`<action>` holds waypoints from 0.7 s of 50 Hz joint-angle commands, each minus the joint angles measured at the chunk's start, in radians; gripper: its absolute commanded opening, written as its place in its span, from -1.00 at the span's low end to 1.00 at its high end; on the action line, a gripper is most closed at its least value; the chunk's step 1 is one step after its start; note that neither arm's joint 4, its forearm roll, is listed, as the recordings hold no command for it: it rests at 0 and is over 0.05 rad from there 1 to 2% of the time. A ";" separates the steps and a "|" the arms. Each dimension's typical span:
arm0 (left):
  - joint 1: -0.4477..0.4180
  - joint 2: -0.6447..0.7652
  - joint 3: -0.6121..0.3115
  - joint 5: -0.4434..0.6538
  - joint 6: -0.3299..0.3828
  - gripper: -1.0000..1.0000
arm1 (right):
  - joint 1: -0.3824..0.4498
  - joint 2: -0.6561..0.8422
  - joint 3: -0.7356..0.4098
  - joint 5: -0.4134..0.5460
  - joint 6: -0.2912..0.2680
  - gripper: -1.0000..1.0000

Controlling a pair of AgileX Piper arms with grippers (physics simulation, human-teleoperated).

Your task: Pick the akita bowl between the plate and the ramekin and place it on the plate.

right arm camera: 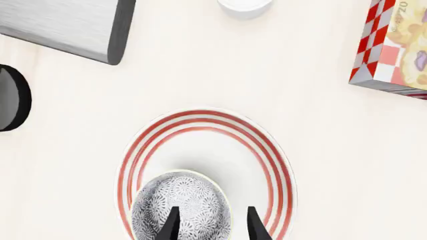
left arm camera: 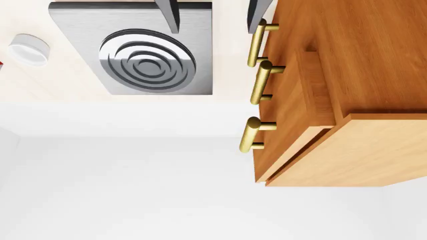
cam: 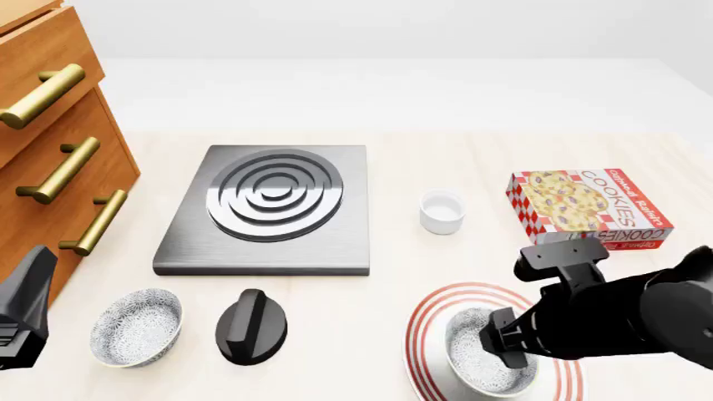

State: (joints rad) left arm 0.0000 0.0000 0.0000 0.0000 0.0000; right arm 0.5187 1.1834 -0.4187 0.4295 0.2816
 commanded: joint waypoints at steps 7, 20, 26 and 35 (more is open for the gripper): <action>0.000 0.000 0.000 0.000 0.000 1.00 | -0.160 -0.244 -0.159 0.274 -0.177 1.00; 0.000 0.000 0.000 0.000 0.000 1.00 | -0.153 -0.412 -0.346 0.495 -0.174 1.00; 0.000 0.000 0.000 0.000 0.000 1.00 | -0.139 -0.473 -0.403 0.549 -0.131 1.00; 0.000 0.000 0.000 0.000 0.000 1.00 | -0.159 -0.555 -0.471 0.622 -0.129 1.00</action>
State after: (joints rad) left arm 0.0000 0.0000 0.0000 0.0000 0.0000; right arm 0.3716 0.7270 -0.7919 0.9506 0.1423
